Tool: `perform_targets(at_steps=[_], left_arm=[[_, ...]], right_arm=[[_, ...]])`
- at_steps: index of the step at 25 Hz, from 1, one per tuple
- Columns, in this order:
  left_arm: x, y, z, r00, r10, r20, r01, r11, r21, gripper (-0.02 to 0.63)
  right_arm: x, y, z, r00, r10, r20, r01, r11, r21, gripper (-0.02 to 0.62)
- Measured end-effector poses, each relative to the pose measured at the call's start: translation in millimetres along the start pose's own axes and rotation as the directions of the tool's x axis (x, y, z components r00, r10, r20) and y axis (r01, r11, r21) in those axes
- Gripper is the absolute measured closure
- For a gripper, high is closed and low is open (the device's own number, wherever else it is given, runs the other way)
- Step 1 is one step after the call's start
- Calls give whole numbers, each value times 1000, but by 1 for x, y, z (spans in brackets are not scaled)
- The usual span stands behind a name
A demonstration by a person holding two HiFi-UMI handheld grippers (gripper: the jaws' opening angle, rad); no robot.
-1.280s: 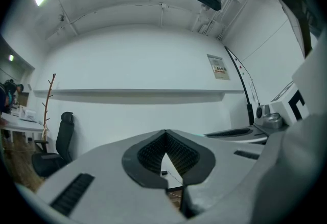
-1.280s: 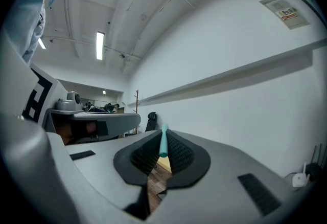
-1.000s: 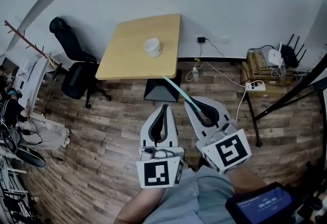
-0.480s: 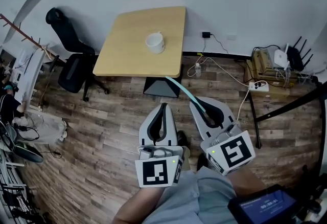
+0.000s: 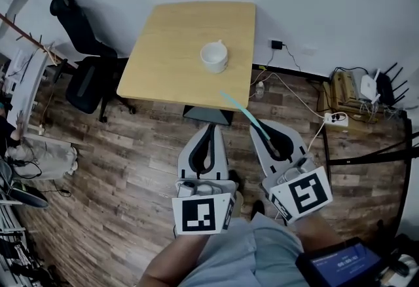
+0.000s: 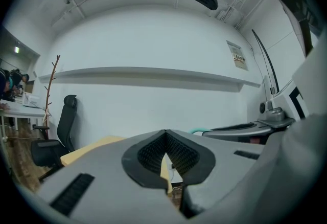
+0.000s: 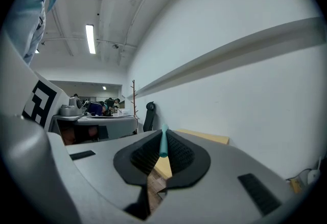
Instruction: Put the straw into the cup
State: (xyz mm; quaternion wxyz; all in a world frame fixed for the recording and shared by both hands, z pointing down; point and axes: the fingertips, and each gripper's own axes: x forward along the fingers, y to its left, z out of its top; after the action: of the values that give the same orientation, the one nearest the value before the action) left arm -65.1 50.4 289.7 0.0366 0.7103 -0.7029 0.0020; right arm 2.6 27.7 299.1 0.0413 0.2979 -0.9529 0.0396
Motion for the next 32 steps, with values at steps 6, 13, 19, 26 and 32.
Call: perform_targets(at_steps=[6, 13, 19, 26, 32], left_arm=[[37, 41, 34, 996, -27, 83, 27, 1000, -2, 609], [64, 68, 51, 990, -62, 128, 62, 998, 6, 609], [87, 76, 45, 992, -75, 104, 75, 997, 11, 609], [121, 82, 18, 997, -69, 27, 69, 998, 9, 609], [169, 83, 16, 999, -46, 2, 46, 999, 11, 609]], right_arm=[[52, -12, 34, 998, -50, 39, 52, 998, -44, 578], [86, -20, 59, 992, -93, 82, 100, 991, -91, 578], [106, -37, 62, 991, -110, 75, 116, 989, -89, 578], [128, -68, 34, 993, -116, 17, 117, 992, -50, 578], [152, -104, 24, 996, -93, -3, 93, 996, -10, 578]])
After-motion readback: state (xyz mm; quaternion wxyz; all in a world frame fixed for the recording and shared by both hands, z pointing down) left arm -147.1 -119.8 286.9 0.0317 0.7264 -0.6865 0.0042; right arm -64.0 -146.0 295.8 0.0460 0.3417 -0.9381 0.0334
